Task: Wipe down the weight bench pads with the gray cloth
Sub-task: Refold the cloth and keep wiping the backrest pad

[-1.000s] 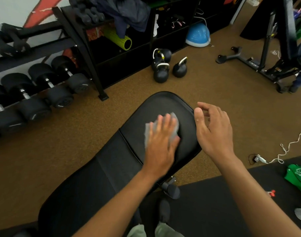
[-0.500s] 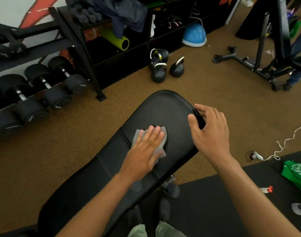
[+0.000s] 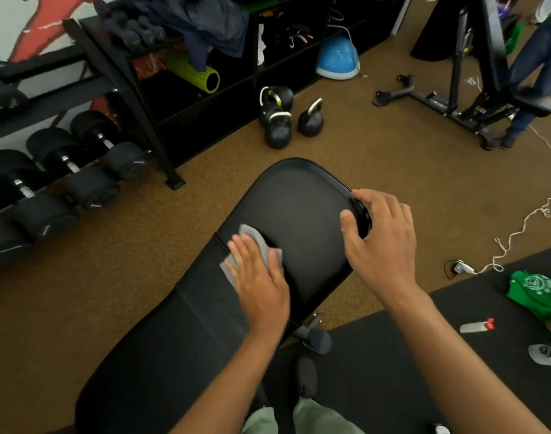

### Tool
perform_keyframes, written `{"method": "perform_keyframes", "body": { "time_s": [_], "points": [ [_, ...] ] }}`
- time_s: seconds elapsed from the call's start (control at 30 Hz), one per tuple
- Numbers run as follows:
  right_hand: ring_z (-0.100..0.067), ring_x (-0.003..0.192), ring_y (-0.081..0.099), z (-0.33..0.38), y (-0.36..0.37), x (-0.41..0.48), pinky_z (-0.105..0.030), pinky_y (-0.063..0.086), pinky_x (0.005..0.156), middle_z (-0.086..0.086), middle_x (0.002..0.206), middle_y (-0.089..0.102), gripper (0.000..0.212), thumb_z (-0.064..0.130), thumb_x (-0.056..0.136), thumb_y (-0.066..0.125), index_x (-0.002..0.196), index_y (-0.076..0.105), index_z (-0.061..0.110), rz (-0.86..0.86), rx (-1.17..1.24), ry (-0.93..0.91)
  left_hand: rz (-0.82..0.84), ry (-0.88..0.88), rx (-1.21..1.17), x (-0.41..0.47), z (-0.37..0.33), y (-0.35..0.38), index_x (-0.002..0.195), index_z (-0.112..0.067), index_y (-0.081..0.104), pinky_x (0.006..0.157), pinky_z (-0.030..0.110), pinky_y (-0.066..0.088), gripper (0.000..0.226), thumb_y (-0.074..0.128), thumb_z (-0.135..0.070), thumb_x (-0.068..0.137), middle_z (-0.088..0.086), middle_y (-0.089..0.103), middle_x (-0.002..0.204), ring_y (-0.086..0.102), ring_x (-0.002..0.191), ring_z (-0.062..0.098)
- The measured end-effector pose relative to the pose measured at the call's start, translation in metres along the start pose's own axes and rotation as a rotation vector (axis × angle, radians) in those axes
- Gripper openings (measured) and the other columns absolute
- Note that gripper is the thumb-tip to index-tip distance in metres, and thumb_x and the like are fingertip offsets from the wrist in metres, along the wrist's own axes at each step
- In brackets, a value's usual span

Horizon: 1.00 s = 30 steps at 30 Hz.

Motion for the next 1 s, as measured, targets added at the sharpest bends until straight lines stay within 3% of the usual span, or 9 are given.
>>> {"method": "perform_keyframes", "body": {
  "time_s": [0.17,0.3,0.43,0.53,0.6,0.67,0.77,0.87,1.0],
  "points": [
    [-0.017,0.115,0.052,0.011,0.001,-0.012,-0.022,0.035,0.099,0.001,0.132,0.061,0.035,0.030,0.095,0.064,0.127,0.063,0.016,-0.056,-0.018,-0.066,0.192,0.339,-0.029,-0.104,-0.012,0.025,0.166,-0.015,0.019,0.132,0.045,0.007,0.063,0.042,-0.038,0.112,0.001,0.013,0.175,0.009,0.162,0.021],
    [-0.017,0.115,0.054,0.016,0.003,-0.019,-0.019,0.033,0.100,0.001,0.132,0.061,0.034,0.028,0.095,0.066,0.126,0.065,0.016,-0.052,-0.001,-0.107,0.341,0.440,-0.227,-0.142,-0.009,0.015,0.159,-0.017,0.039,0.127,0.040,0.023,0.052,0.047,-0.035,0.111,-0.012,0.033,0.168,0.030,0.156,0.014],
    [-0.018,0.116,0.054,0.020,0.005,-0.025,-0.021,0.034,0.101,0.000,0.132,0.061,0.034,0.026,0.094,0.067,0.127,0.065,0.016,-0.017,0.012,-0.152,0.395,0.183,-0.319,-0.135,0.004,-0.020,0.144,-0.028,0.062,0.108,0.021,0.047,0.052,0.040,-0.057,0.106,-0.030,0.059,0.142,0.055,0.136,-0.002],
    [-0.017,0.116,0.053,0.023,0.009,-0.029,-0.026,0.038,0.100,0.002,0.133,0.061,0.034,0.026,0.094,0.067,0.127,0.064,0.018,0.019,0.026,-0.176,0.208,-0.084,-0.275,-0.095,0.019,-0.058,0.121,-0.027,0.071,0.068,0.013,0.052,0.068,0.032,-0.077,0.096,-0.018,0.072,0.091,0.069,0.085,-0.009],
    [-0.016,0.118,0.053,0.025,0.010,-0.029,-0.028,0.039,0.102,0.002,0.133,0.061,0.034,0.027,0.095,0.066,0.127,0.064,0.018,0.029,0.034,-0.192,0.028,-0.132,-0.247,-0.056,0.020,-0.078,0.113,-0.025,0.070,0.064,0.018,0.050,0.054,0.036,-0.065,0.098,-0.015,0.067,0.084,0.068,0.077,-0.001],
    [-0.016,0.119,0.054,0.028,0.010,-0.031,-0.029,0.038,0.104,0.002,0.133,0.061,0.033,0.027,0.095,0.065,0.127,0.064,0.018,0.056,0.051,-0.238,-0.109,-0.129,-0.164,-0.022,0.016,-0.089,0.124,-0.024,0.066,0.069,0.024,0.049,0.044,0.039,-0.053,0.105,-0.020,0.064,0.087,0.067,0.080,0.001],
    [-0.017,0.118,0.055,0.028,0.008,-0.043,-0.026,0.035,0.104,0.002,0.132,0.061,0.033,0.026,0.095,0.065,0.127,0.064,0.018,0.098,0.077,-0.292,-0.108,-0.133,-0.076,0.001,0.022,-0.071,0.146,-0.027,0.055,0.075,0.033,0.057,0.042,0.044,-0.045,0.109,-0.011,0.073,0.104,0.069,0.081,0.005],
    [-0.016,0.116,0.053,0.023,0.007,-0.054,-0.026,0.036,0.101,0.003,0.132,0.061,0.034,0.026,0.094,0.065,0.127,0.064,0.019,0.142,0.100,-0.322,-0.057,-0.106,-0.010,-0.029,0.033,-0.037,0.156,-0.028,0.044,0.102,0.048,0.056,0.050,0.049,-0.040,0.108,-0.001,0.055,0.154,0.062,0.132,0.024],
    [-0.018,0.118,0.055,0.020,0.012,-0.069,-0.024,0.033,0.102,0.002,0.132,0.062,0.033,0.026,0.094,0.065,0.126,0.064,0.019,0.215,0.116,-0.372,-0.044,-0.060,-0.093,-0.117,0.030,-0.012,0.158,-0.031,0.039,0.113,0.032,0.047,0.058,0.043,-0.052,0.104,-0.010,0.047,0.160,0.044,0.148,0.012]
  ]
}}
Point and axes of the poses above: each hand's wrist, its own x-axis towards the middle knuckle, its own y-axis out of the palm, z = x × y, the point moved 7 cm from there along x, towards the middle knuckle
